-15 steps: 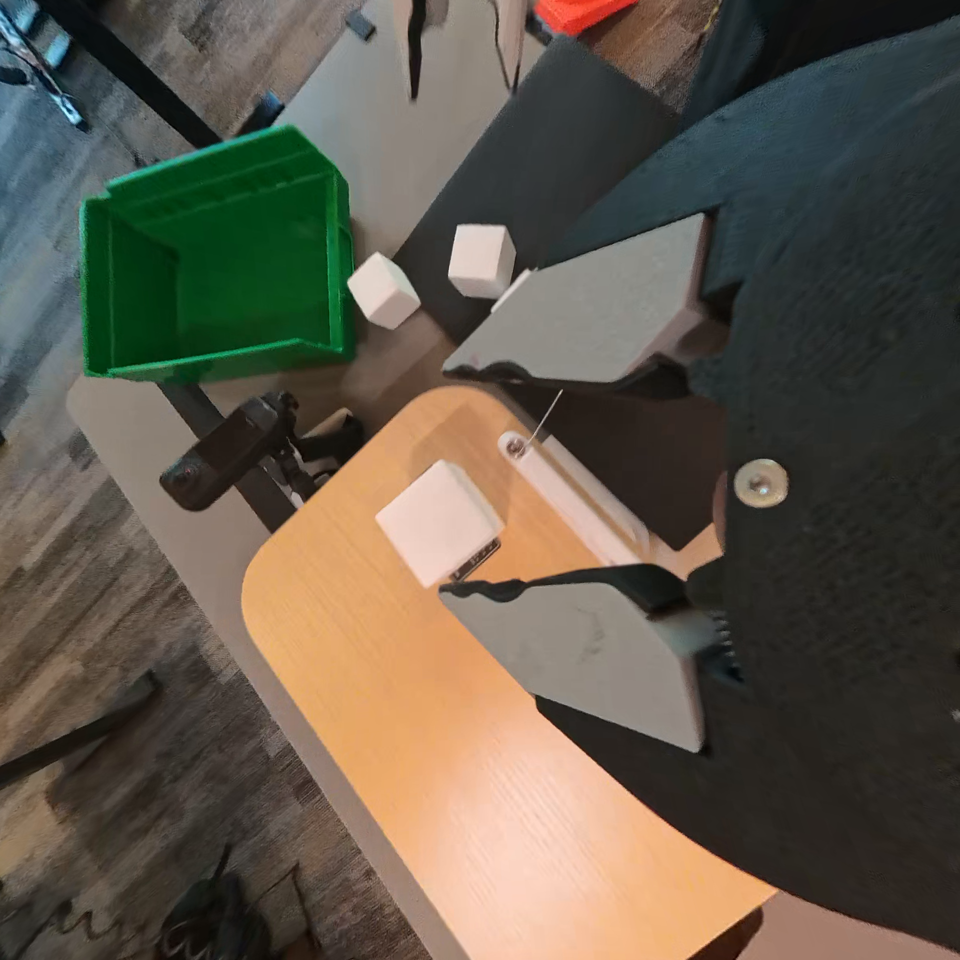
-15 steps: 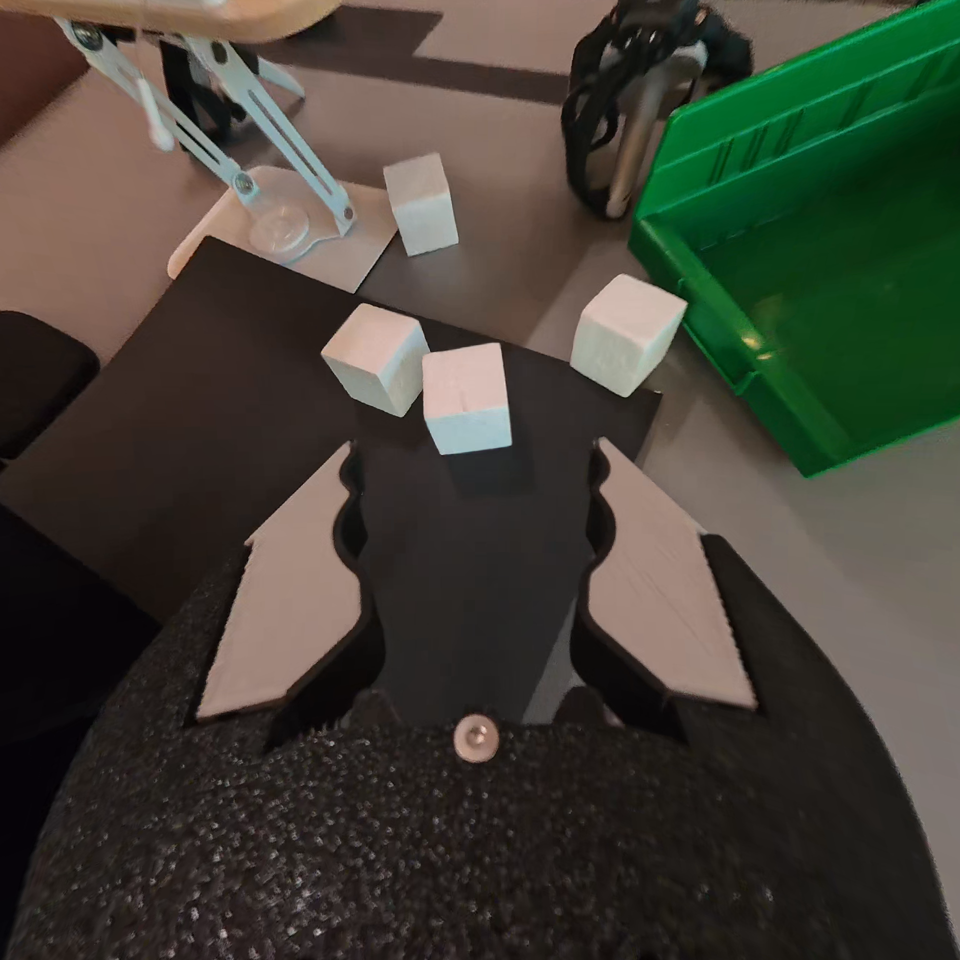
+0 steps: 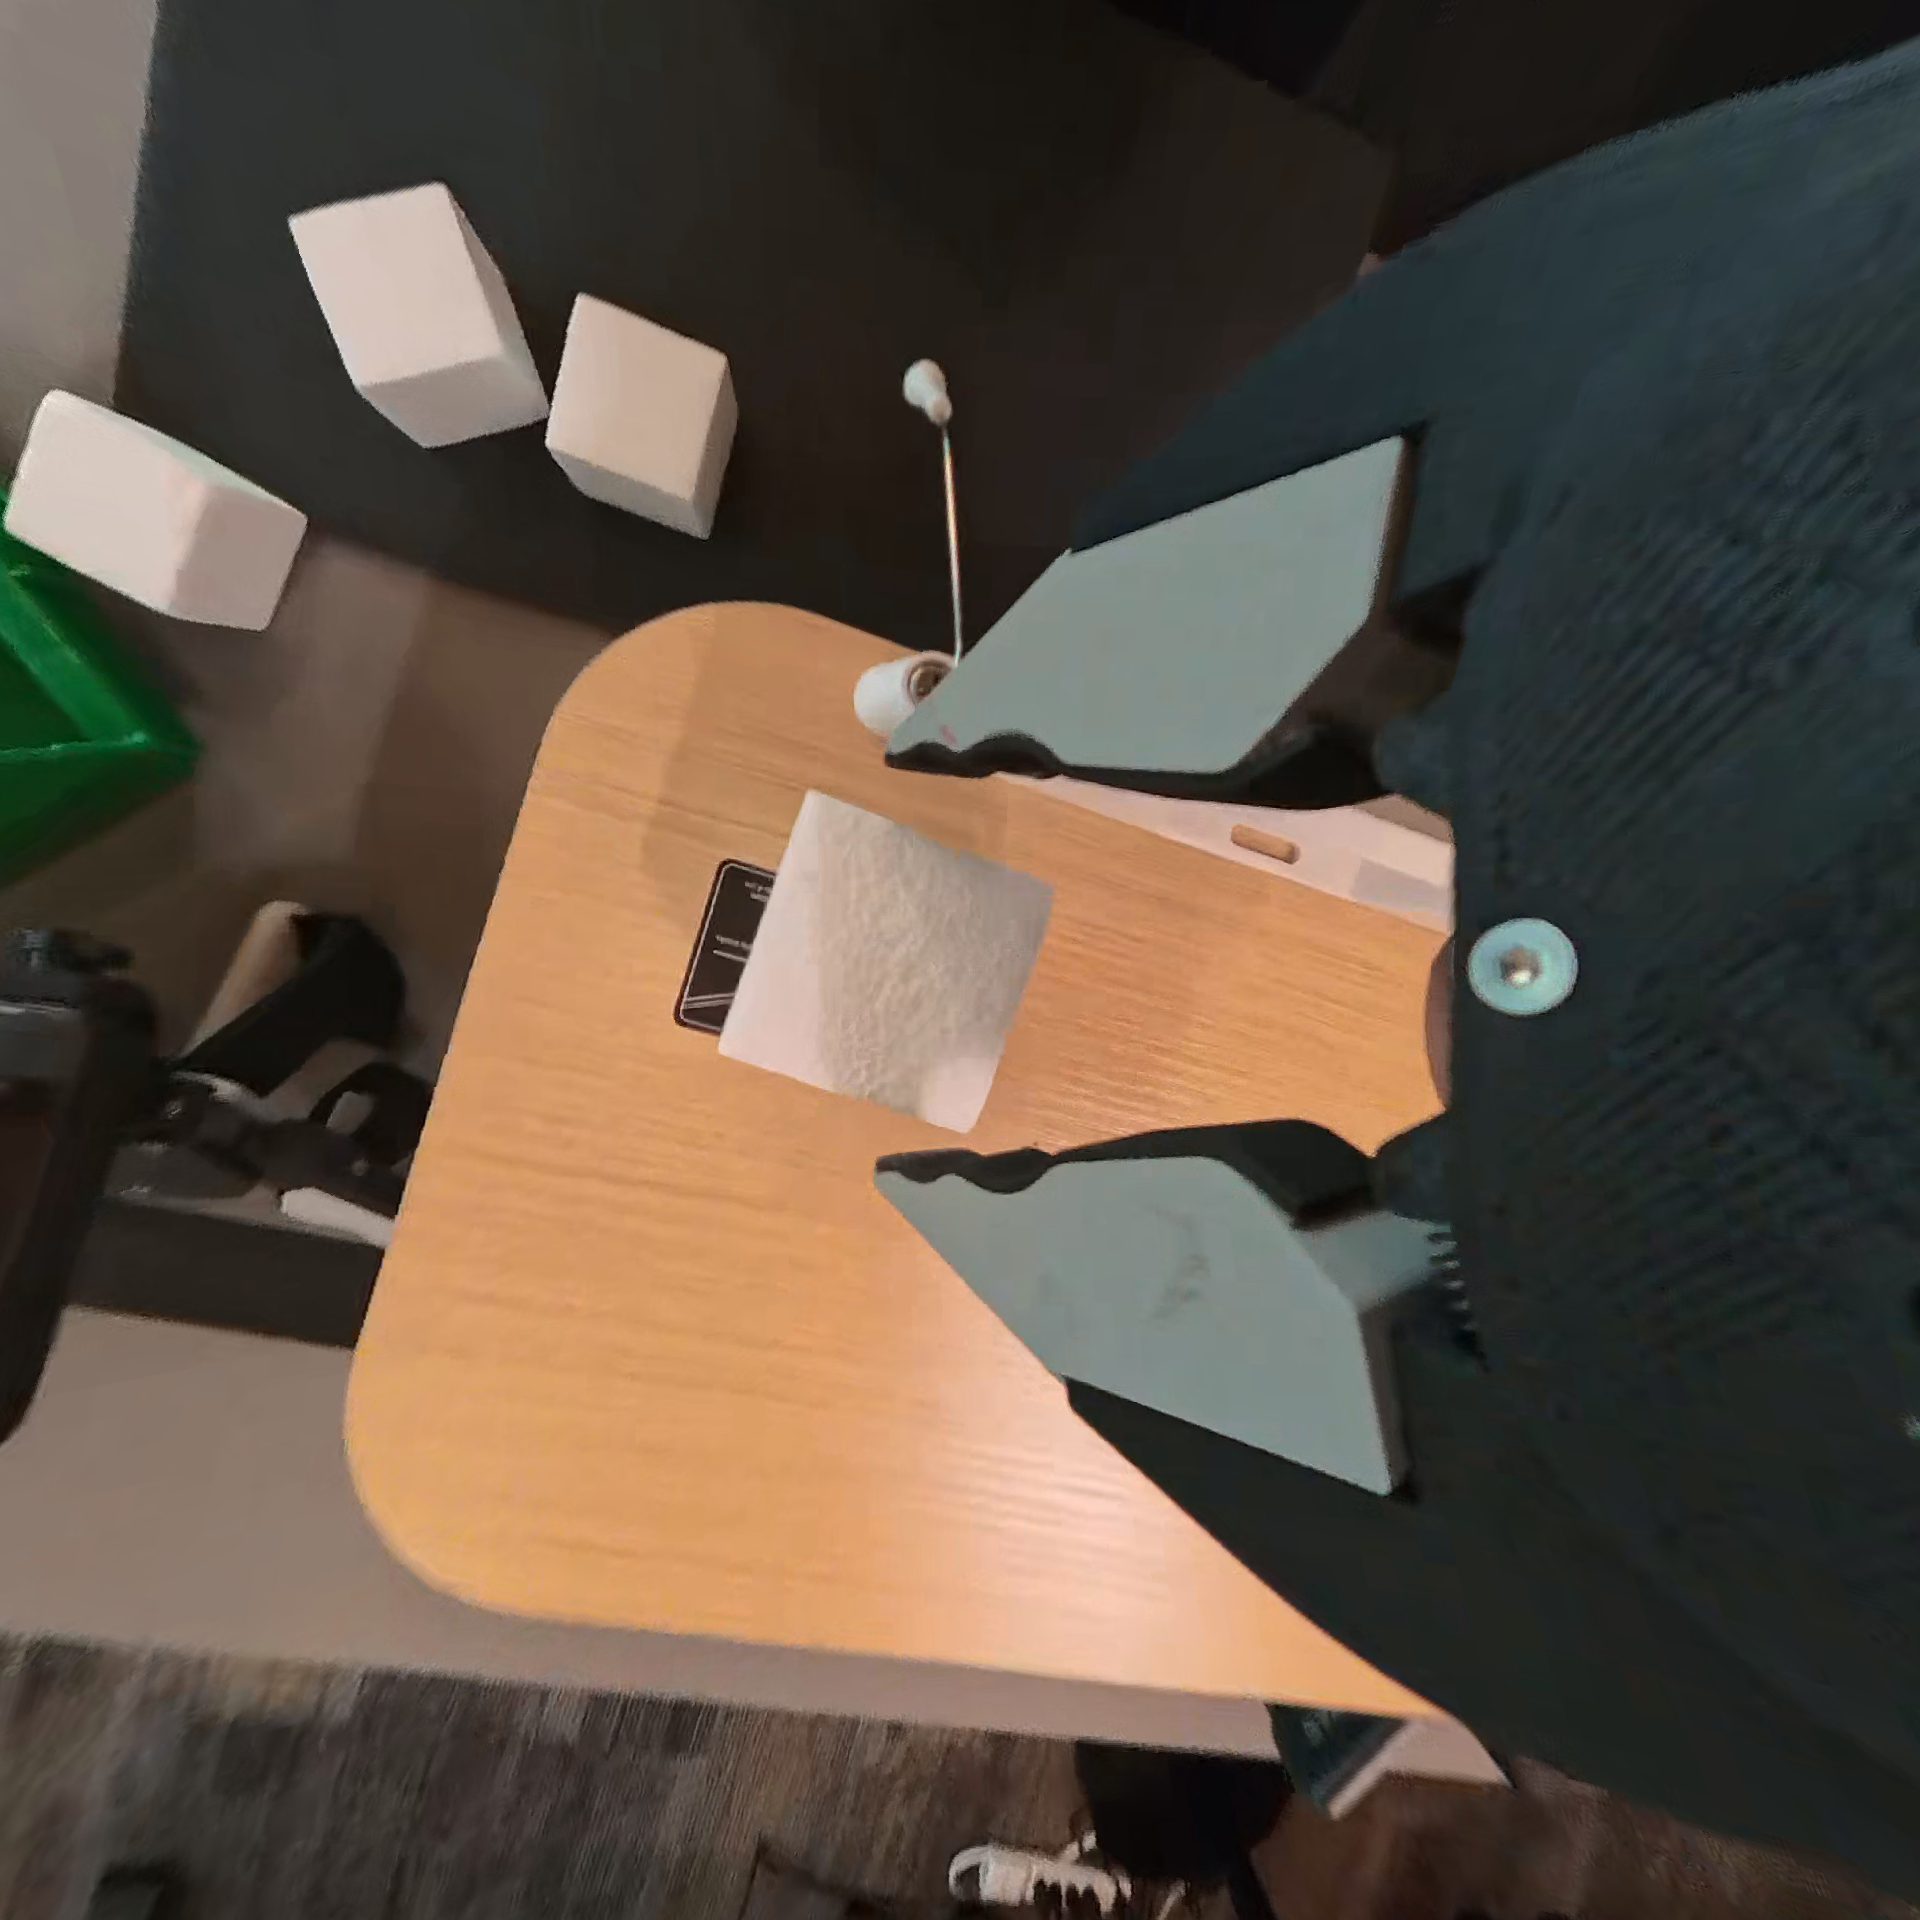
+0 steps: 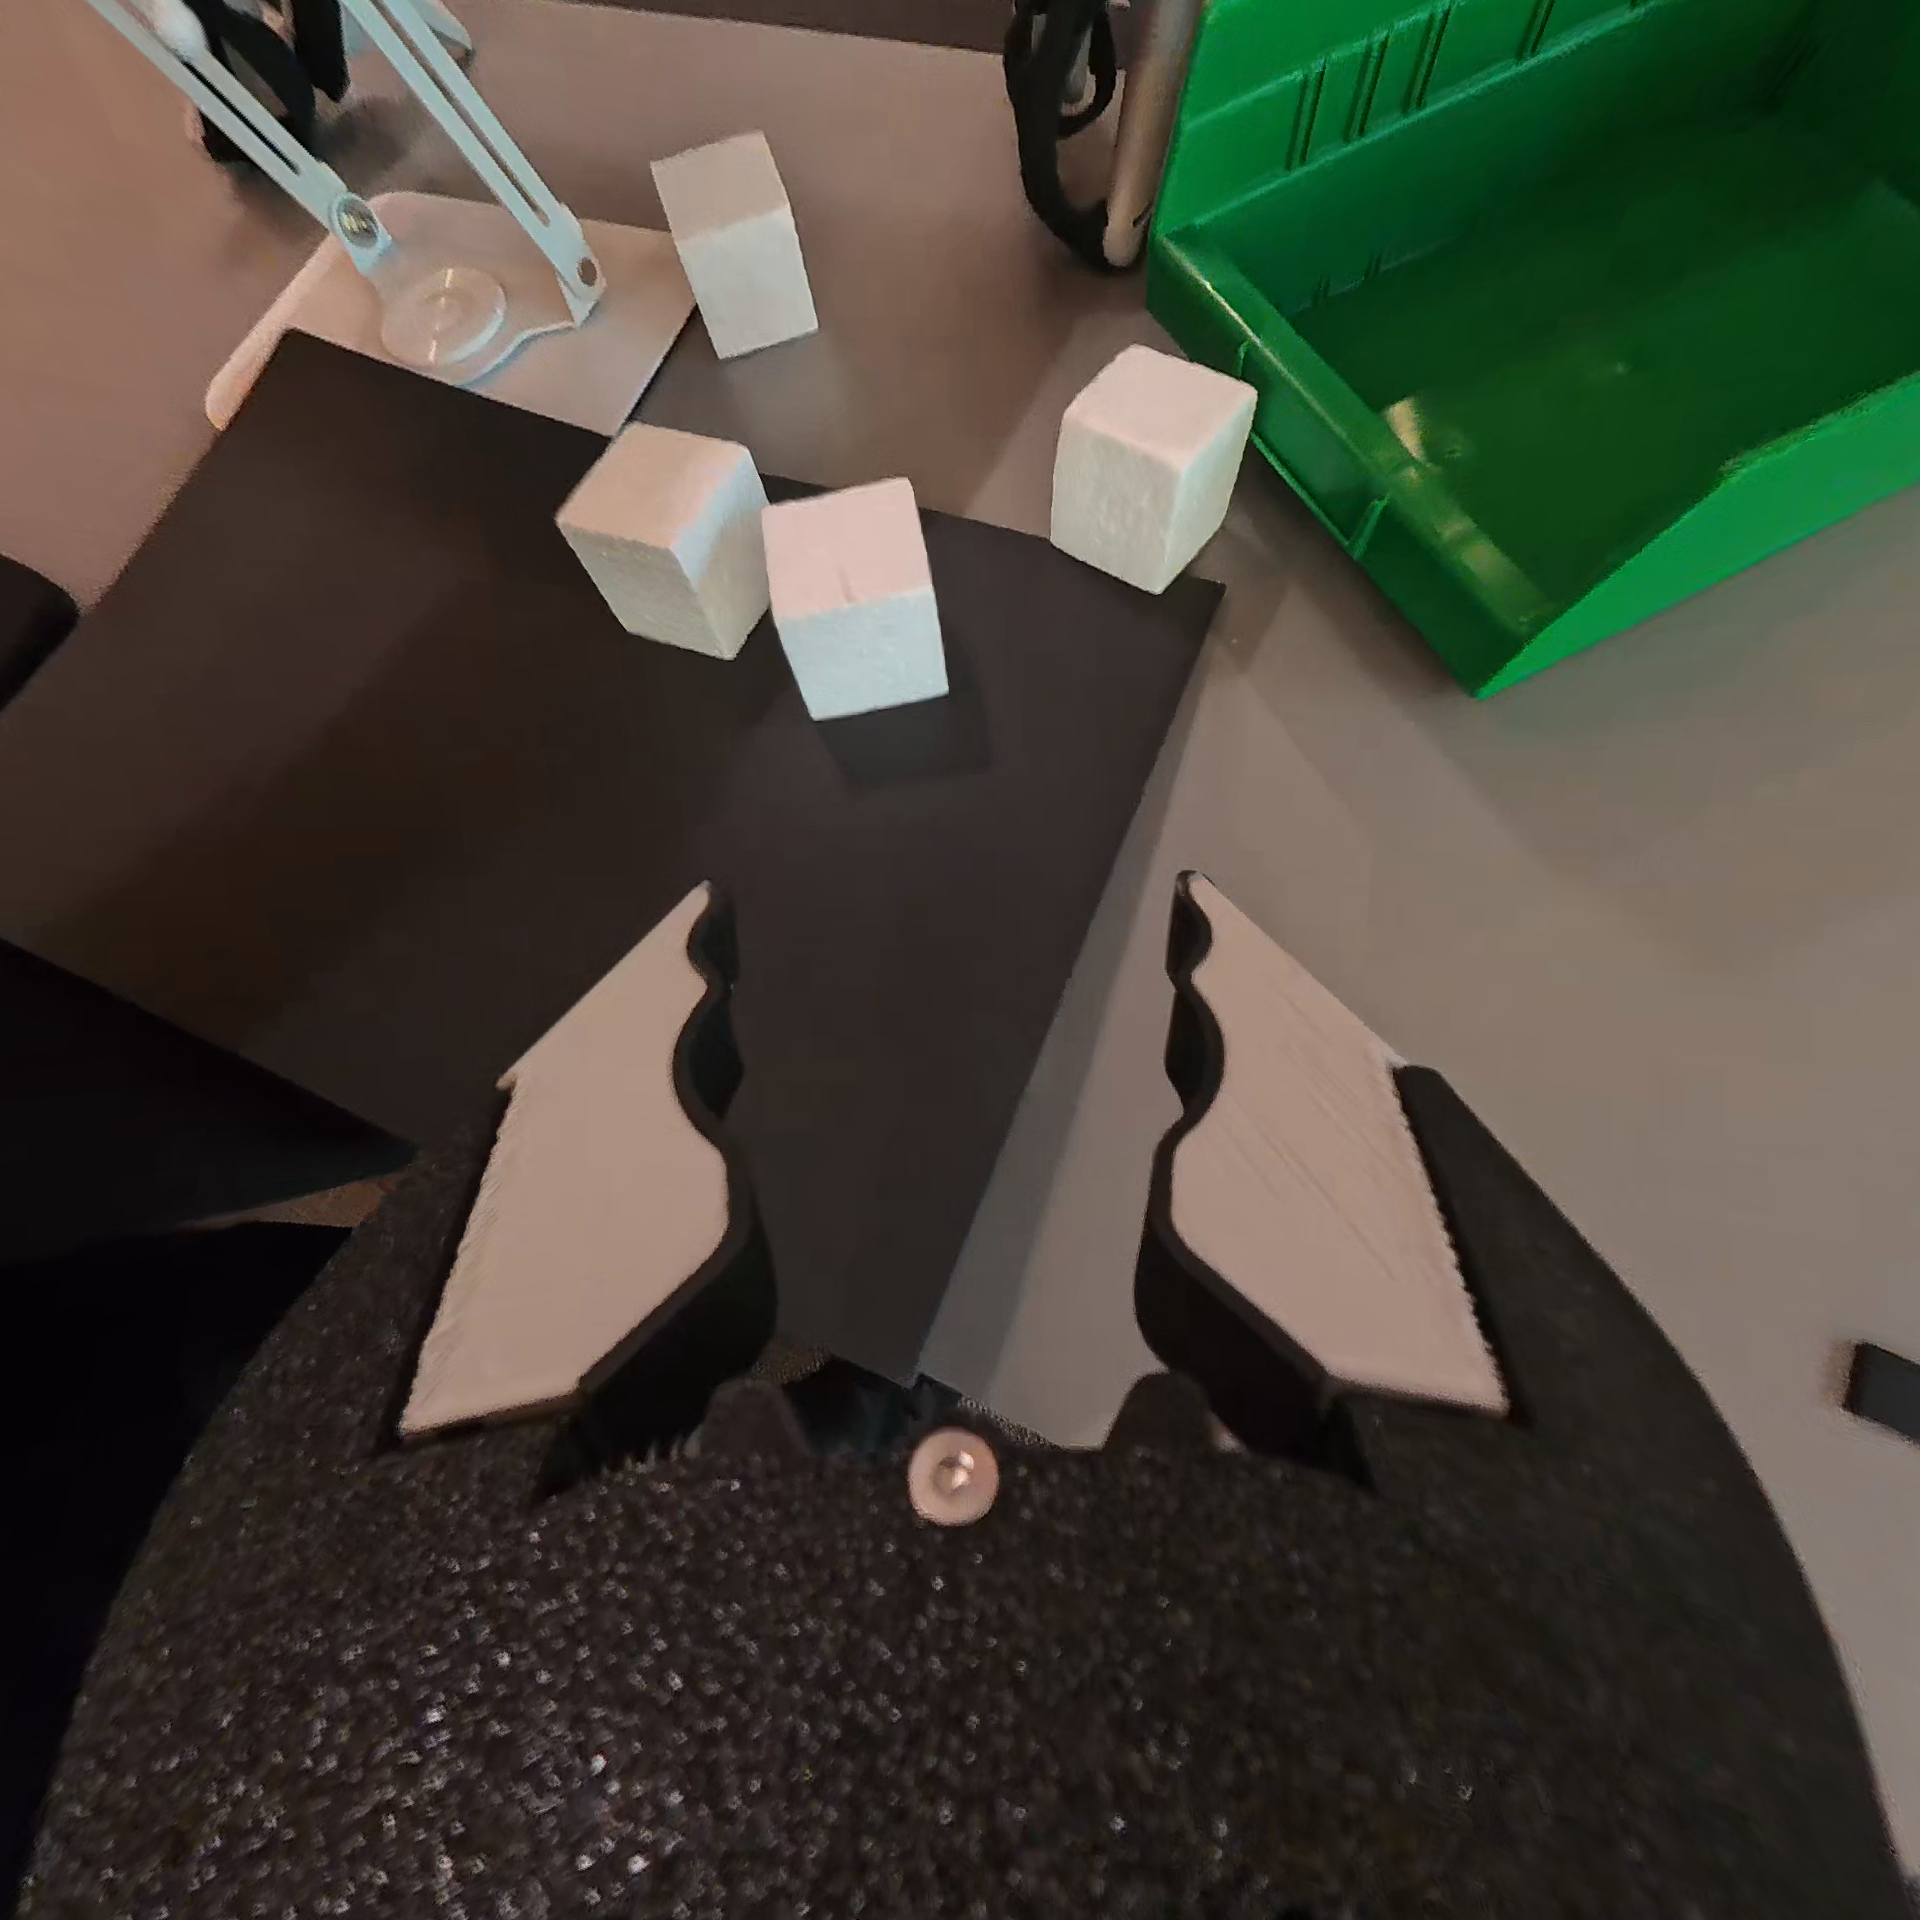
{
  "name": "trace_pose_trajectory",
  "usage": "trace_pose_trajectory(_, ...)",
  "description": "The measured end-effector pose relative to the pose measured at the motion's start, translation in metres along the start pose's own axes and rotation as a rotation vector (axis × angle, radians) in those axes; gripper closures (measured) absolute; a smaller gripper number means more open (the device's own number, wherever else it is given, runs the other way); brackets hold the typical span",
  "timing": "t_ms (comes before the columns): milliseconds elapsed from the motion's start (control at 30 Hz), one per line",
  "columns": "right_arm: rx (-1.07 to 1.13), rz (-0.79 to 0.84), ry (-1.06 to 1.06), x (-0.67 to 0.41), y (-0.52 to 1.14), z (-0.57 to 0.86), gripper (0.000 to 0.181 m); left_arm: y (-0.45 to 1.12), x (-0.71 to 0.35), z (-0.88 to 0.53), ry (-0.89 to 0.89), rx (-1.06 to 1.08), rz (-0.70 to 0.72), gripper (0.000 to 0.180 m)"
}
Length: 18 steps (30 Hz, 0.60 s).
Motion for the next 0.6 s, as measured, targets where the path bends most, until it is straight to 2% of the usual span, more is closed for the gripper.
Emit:
trace_pose_trajectory(100, 0.007, 0.015, -0.009, -0.007, -0.002, -0.008, 0.100, 0.017, 0.004, 0.000, 0.044, -0.003, -0.042, 0.118)
trace_pose_trajectory(267, 0.021, 0.003, -0.036, -0.012, -0.007, -0.015, 0.101, -0.006, 0.010, -0.005, 0.152, -0.069, -0.066, 0.118)
trace_pose_trajectory(467, 0.007, -0.009, -0.031, -0.016, -0.006, -0.022, 0.101, -0.038, 0.075, -0.032, 0.035, -0.087, -0.102, 0.118)
trace_pose_trajectory(600, -0.049, -0.044, -0.052, -0.023, 0.010, -0.036, 0.101, -0.024, 0.102, -0.023, -0.012, -0.024, -0.079, 0.118)
Point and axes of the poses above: each gripper's, where its closed fingertips meet, y out along the fingers, x out of its underside, z = x × y across the jaws, the point moved 9 cm from there along -y, back along the fingers, and after that the axes turned 9 degrees about y, right-handed, at the moved point
